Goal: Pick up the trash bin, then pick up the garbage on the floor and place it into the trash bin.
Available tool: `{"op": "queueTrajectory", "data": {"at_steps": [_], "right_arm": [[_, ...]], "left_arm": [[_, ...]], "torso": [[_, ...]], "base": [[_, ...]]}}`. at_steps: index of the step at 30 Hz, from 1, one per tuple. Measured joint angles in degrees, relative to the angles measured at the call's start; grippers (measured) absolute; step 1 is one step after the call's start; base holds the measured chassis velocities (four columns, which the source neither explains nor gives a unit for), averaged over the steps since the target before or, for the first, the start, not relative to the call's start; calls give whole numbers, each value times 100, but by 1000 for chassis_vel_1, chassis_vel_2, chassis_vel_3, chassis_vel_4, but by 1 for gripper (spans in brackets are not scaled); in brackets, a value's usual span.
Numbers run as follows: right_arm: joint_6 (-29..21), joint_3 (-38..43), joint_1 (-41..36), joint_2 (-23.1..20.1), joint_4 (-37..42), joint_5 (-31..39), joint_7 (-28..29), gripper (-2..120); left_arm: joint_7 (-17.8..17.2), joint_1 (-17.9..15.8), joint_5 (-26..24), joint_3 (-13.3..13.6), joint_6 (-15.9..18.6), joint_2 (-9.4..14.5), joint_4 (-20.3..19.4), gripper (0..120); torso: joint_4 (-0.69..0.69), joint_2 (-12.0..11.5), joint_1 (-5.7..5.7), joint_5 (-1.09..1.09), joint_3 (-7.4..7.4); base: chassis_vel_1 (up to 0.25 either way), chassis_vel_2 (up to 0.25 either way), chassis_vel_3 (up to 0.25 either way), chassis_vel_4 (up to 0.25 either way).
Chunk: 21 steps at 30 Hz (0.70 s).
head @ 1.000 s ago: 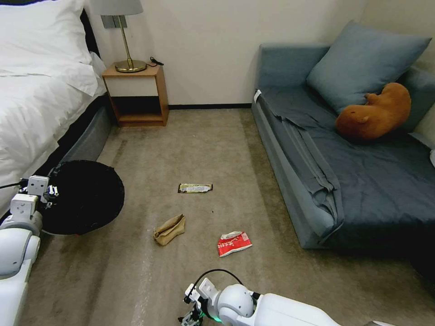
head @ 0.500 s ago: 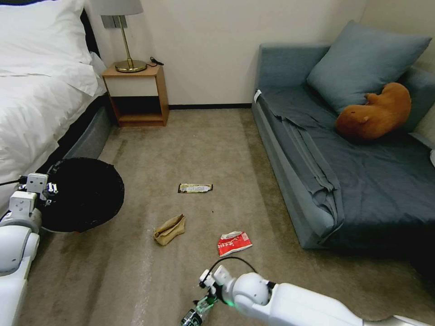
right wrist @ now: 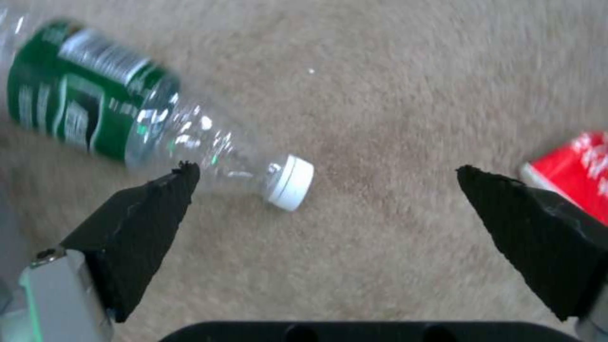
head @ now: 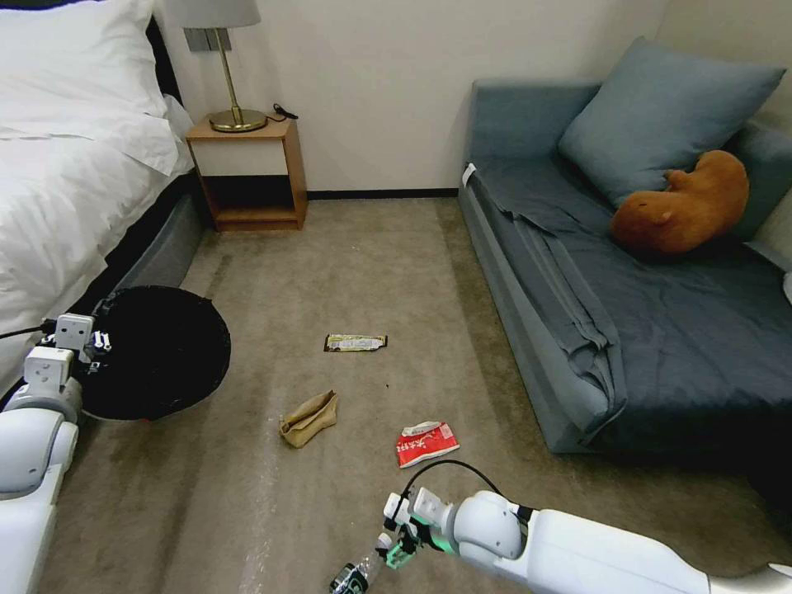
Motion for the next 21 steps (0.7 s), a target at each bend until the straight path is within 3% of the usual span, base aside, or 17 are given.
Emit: {"op": "queueTrajectory", "data": {"at_steps": [3, 4, 9, 21], "right_arm": [[122, 14, -50, -29, -15, -363, -161, 100], [340, 50, -124, -57, -55, -845, -354, 100], [662, 91, -193, -18, -222, -1354, -521, 100], [998, -117, -123, 308, -628, -1630, -629, 100]], "left_arm": [[-12, -10, 2, 12, 5, -11, -16, 6], [-36, -27, 16, 40, 24, -51, -41, 6], [-64, -7, 75, 80, 57, -164, -102, 6], [-111, -8, 100, 90, 128, -253, -160, 6]], "torso": [[0, 0, 0, 0, 0], [-1, 0, 0, 0, 0], [0, 0, 0, -1, 0], [0, 0, 0, 0, 0]], "base": [[0, 0, 0, 0], [0, 0, 0, 0], [0, 0, 0, 0], [0, 0, 0, 0]]}}
